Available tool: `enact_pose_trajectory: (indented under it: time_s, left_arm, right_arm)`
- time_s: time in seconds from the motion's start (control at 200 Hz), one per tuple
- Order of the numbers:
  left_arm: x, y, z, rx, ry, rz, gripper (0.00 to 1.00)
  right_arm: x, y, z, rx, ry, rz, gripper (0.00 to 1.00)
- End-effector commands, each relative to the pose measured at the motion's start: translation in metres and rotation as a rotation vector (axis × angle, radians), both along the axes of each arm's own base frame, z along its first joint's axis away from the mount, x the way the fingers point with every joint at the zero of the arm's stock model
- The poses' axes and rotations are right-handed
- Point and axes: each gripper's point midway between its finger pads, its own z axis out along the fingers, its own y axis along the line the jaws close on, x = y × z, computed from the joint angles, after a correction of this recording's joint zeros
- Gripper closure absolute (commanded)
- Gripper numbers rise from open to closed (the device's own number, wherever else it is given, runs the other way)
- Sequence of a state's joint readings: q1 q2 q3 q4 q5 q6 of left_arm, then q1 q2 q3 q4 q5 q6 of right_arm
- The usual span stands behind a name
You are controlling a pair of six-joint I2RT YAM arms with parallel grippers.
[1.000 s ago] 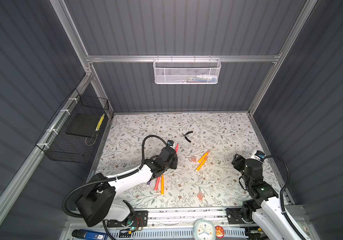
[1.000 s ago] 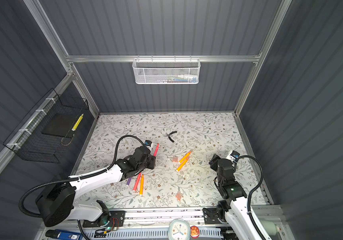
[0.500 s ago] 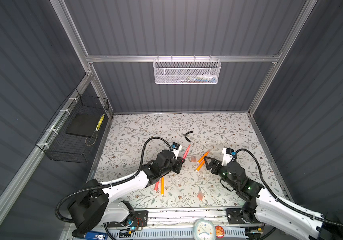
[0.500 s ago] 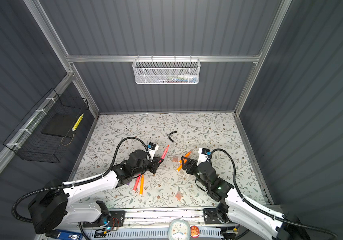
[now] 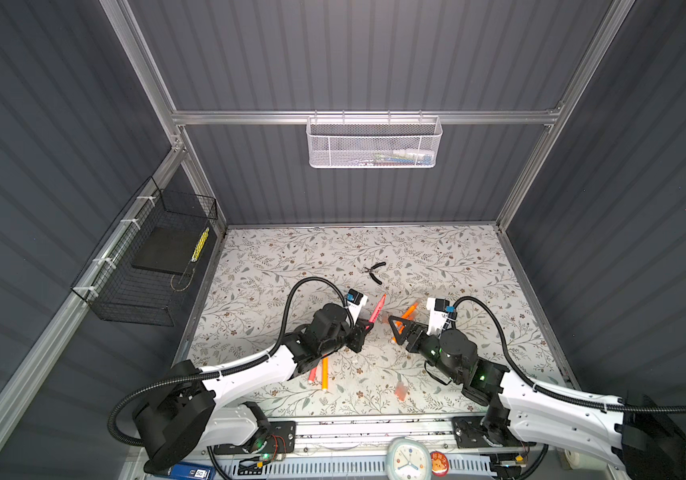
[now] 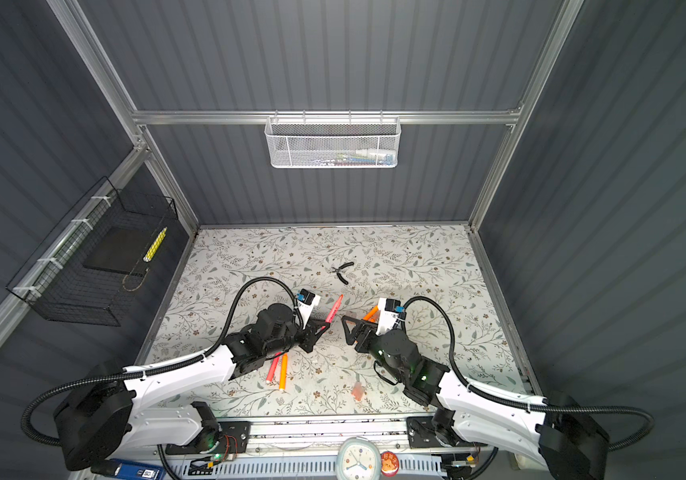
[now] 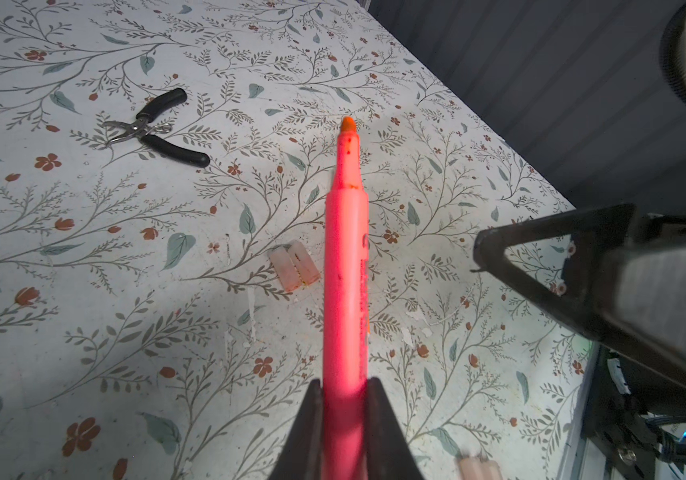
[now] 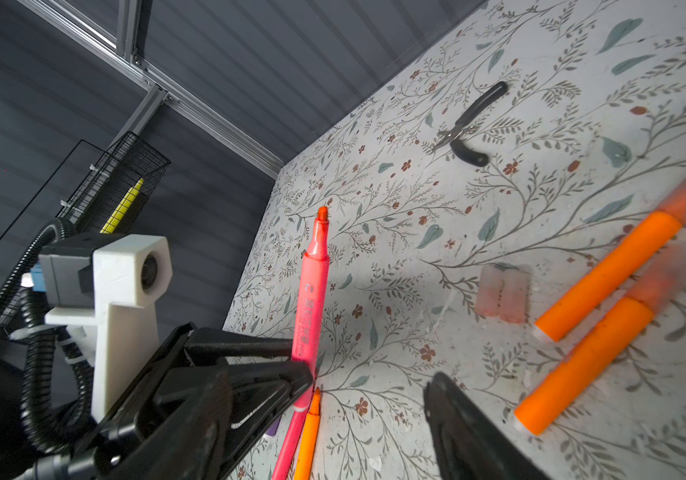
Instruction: Insert the pens into the pen caps
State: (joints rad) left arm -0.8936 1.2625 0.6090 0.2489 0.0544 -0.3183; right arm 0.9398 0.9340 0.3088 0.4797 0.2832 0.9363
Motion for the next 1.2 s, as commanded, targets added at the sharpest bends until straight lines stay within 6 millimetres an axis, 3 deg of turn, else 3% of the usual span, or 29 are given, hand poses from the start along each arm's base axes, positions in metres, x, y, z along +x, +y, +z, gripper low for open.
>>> enact_pose_trajectory:
  time_s: [0.0, 0.23, 0.71, 0.965, 1.195]
  left_arm:
    - [-0.008, -0.005, 0.013, -0.036, -0.044, -0.049, 1.00]
    - [-0.014, -0.008, 0.014, -0.037, -0.051, -0.069, 1.00]
    - [-0.038, -0.028, 0.019, -0.031, -0.086, -0.175, 1.00]
    - [-0.049, -0.033, 0.021, -0.032, -0.098, -0.220, 1.00]
    - [-0.055, -0.036, 0.021, -0.034, -0.104, -0.245, 1.00]
  right_arm:
    - [0.006, 0.004, 0.014, 0.047, -0.023, -0.023, 0.24]
    - [0.010, 0.005, 0.015, 0.041, -0.029, -0.041, 0.26]
    - [0.027, 0.026, 0.029, 0.037, -0.055, -0.039, 0.28]
    - [0.035, 0.034, 0.025, 0.033, -0.044, -0.032, 0.38]
    - [0.038, 0.032, 0.022, 0.033, -0.032, -0.037, 0.62]
